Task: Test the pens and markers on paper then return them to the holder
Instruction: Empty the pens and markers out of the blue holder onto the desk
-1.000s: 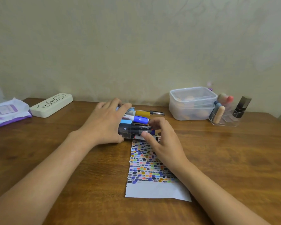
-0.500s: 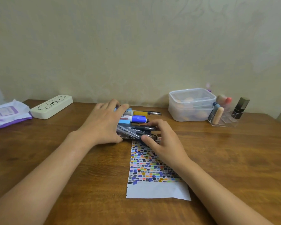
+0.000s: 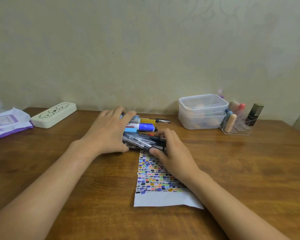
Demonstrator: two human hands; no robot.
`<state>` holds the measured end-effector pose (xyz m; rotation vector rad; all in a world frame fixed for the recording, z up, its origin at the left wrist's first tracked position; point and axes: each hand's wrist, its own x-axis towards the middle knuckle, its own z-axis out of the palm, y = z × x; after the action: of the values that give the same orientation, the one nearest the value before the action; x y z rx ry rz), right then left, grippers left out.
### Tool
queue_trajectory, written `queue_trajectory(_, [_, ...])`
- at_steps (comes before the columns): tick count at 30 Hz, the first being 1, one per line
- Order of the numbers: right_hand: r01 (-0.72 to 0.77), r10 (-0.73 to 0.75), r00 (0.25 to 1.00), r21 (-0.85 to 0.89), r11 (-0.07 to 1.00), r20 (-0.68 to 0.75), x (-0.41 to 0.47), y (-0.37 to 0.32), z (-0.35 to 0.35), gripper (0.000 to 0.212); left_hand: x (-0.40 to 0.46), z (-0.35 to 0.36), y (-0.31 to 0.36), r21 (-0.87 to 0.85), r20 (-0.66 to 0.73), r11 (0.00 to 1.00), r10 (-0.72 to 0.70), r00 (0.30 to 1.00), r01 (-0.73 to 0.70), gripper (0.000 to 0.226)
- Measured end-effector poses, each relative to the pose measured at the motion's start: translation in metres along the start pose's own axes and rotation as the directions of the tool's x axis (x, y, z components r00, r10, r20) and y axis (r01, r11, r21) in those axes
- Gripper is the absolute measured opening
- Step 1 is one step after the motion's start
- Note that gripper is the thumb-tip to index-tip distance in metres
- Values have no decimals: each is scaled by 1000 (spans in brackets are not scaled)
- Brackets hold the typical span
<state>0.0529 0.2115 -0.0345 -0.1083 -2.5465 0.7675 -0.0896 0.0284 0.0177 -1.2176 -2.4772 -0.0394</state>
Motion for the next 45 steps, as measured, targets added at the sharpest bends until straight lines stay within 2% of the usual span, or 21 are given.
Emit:
queue_trajectory(5, [-43, 43, 999, 0, 999, 32, 2, 10, -7, 38, 0, 0, -5, -24, 12, 1000, -16, 1000, 17, 112])
queue_trajectory(8, [-28, 27, 995, 12, 1000, 98, 1, 9, -5, 57, -1, -1, -7, -19, 12, 999, -33, 999, 33, 111])
queue_trajectory(10, [1, 4, 994, -46, 999, 113, 2, 8, -2, 64, -1, -1, -7, -20, 13, 999, -35, 999, 35, 111])
queue_trajectory(15, [-13, 17, 999, -87, 996, 37, 1, 12, -2, 38, -1, -2, -11, -27, 34, 999, -42, 999, 43, 113])
queue_trajectory(19, [-82, 84, 996, -131, 988, 8, 1, 14, -4, 33, -2, -1, -18, -18, 30, 998, -62, 998, 63, 113])
queue_trajectory(21, [-71, 72, 997, -150, 986, -2, 0, 13, -4, 36, -3, 0, -22, -23, 35, 997, -73, 997, 73, 114])
queue_trajectory(26, [-2, 21, 997, -239, 971, 75, -3, 13, -1, 63, -4, -1, -27, -36, 47, 996, -83, 995, 84, 114])
queue_trajectory(33, [-55, 76, 994, -250, 967, 75, -3, 12, -2, 50, -8, -7, -31, -83, 56, 991, -102, 993, 106, 111])
queue_trajectory(38, [-72, 104, 989, -276, 959, 102, -3, 9, -3, 43, -12, -12, -39, -149, 67, 973, -170, 983, 179, 113])
queue_trajectory(41, [-67, 107, 986, -294, 954, 124, -3, 9, -3, 48, -12, -12, -44, -206, 68, 951, -220, 973, 229, 115])
queue_trajectory(45, [-50, 94, 986, -298, 953, 138, -4, 8, -2, 67, -11, -11, -40, -179, 65, 956, -224, 972, 232, 115])
